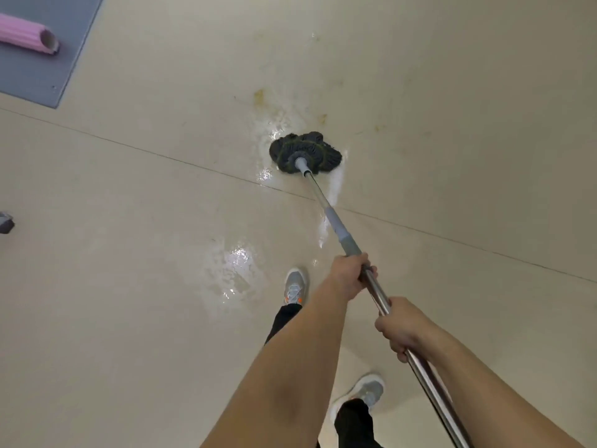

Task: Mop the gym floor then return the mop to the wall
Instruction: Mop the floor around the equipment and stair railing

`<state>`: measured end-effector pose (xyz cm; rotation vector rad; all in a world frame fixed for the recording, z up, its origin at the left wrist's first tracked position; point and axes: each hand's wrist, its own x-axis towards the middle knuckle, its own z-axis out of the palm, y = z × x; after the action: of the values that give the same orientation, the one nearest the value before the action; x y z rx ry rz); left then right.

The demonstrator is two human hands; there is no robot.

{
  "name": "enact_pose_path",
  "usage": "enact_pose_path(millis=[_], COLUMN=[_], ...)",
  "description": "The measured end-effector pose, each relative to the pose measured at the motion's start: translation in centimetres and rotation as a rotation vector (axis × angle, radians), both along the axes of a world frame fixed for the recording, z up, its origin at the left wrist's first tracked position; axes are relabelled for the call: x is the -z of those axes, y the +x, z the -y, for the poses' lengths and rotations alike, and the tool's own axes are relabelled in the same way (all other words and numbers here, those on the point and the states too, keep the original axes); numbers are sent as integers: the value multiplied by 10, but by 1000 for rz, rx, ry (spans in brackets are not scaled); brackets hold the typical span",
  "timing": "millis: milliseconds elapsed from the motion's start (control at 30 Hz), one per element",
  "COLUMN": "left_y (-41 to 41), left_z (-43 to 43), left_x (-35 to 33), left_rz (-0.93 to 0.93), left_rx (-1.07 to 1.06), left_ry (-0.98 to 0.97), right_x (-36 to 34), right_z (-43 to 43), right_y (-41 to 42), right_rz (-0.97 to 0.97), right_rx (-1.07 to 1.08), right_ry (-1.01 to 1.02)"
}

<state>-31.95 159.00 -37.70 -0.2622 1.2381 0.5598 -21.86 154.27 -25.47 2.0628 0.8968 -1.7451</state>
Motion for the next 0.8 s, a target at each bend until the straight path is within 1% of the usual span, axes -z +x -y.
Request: enact_pose_path(millis=[100, 167, 267, 367, 433, 533, 700, 800], left_y=[-41, -68, -97, -104, -94, -63, 10, 47], left_z=[-63, -88, -99, -90, -75, -43, 31, 80], left_x=[5, 3, -2, -8, -13, -18, -38, -52], left_rz=[-102, -178, -240, -286, -290, -279, -210, -184], left_rx=[-42, -29, 24, 42, 70, 104, 85, 88], left_ry=[83, 122, 160, 164, 151, 129, 86, 44], right_x=[18, 20, 13, 3, -2, -7, -22, -39], right_z=[-62, -85, -93, -84, -71, -38, 37, 82], right_y=[-37, -60, -85, -92, -84, -50, 21, 55], right_rz=[-76, -136, -244, -304, -308, -282, -237, -205], right_rx=[33, 61, 151, 261, 339, 368, 328, 304], right_ry=[22, 15, -27, -63, -101, -142, -135, -172])
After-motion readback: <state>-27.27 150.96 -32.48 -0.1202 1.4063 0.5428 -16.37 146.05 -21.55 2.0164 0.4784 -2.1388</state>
